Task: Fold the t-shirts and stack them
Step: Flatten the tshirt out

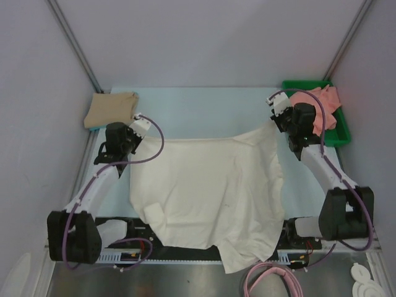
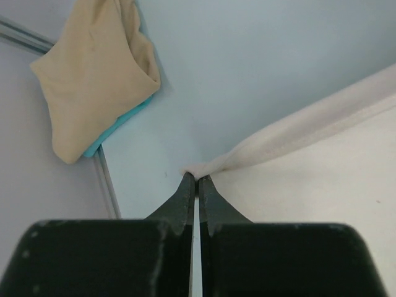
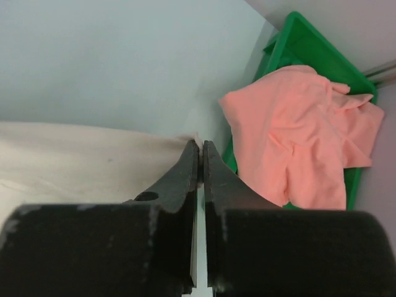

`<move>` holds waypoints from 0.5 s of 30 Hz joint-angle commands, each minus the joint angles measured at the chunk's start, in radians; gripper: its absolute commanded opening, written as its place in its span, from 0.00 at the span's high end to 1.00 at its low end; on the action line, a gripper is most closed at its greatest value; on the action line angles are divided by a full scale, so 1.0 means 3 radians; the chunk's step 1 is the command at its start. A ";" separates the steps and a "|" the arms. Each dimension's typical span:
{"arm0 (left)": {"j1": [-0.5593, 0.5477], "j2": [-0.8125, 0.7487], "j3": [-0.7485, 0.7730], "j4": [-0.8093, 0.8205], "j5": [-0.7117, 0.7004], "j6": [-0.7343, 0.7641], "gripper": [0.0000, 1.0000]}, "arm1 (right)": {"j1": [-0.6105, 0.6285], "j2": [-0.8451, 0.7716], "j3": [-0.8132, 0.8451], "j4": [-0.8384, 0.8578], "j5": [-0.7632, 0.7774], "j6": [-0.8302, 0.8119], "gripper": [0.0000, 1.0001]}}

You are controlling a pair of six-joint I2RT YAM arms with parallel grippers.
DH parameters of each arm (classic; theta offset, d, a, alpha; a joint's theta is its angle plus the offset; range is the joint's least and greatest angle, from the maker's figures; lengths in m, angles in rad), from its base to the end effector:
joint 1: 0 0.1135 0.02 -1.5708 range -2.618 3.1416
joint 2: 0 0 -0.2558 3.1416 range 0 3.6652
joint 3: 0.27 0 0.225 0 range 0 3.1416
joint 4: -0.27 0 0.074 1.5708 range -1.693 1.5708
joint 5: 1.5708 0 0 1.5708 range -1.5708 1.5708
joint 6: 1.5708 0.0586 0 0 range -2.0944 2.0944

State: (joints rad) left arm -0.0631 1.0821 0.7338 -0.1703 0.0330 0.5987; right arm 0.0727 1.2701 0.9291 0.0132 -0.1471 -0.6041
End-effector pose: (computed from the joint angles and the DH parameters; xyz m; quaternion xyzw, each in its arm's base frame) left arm 0.2388 -0.0170 0.2560 0.2888 0.8151 0.1191 0.4880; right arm 0.2922 0.0299 0.2994 -0.3095 0.7506 -0.0948 0.5760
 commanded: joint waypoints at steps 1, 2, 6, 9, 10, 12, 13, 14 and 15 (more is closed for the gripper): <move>0.0037 0.0436 0.0167 0.0981 -0.0227 0.0111 1.00 | -0.0022 0.0509 0.0359 0.0912 0.0244 -0.0098 1.00; 0.0037 0.0549 0.0258 0.1043 -0.0273 0.0086 0.99 | -0.0017 0.0653 0.0511 0.1034 0.0265 -0.0098 1.00; 0.0037 0.1101 0.0478 0.1304 -0.0376 0.0085 1.00 | -0.0007 0.1211 0.0962 0.1157 0.0383 -0.0139 1.00; 0.0047 0.1367 0.0632 0.1488 -0.0442 0.0090 0.99 | -0.0012 0.1584 0.1289 0.1234 0.0454 -0.0190 1.00; 0.0052 0.1419 0.0688 0.1579 -0.0458 0.0101 1.00 | -0.0012 0.1661 0.1356 0.1305 0.0485 -0.0216 1.00; 0.0067 0.1577 0.0739 0.1692 -0.0503 0.0146 1.00 | -0.0017 0.1896 0.1570 0.1342 0.0485 -0.0257 1.00; 0.0077 0.1629 0.0790 0.1789 -0.0519 0.0162 1.00 | -0.0022 0.1958 0.1637 0.1332 0.0485 -0.0262 1.00; 0.0078 0.1735 0.0821 0.1825 -0.0524 0.0248 1.00 | -0.0022 0.2034 0.1704 0.1332 0.0571 -0.0262 1.00; 0.0078 0.1792 0.0847 0.1886 -0.0580 0.0310 0.99 | -0.0027 0.2141 0.1790 0.1332 0.0572 -0.0272 1.00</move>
State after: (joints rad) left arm -0.0605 1.5787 0.9325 0.2626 -0.0784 0.6312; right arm 0.0765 1.8645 1.3804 0.3149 -0.0418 -0.6537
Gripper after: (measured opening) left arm 0.014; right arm 0.030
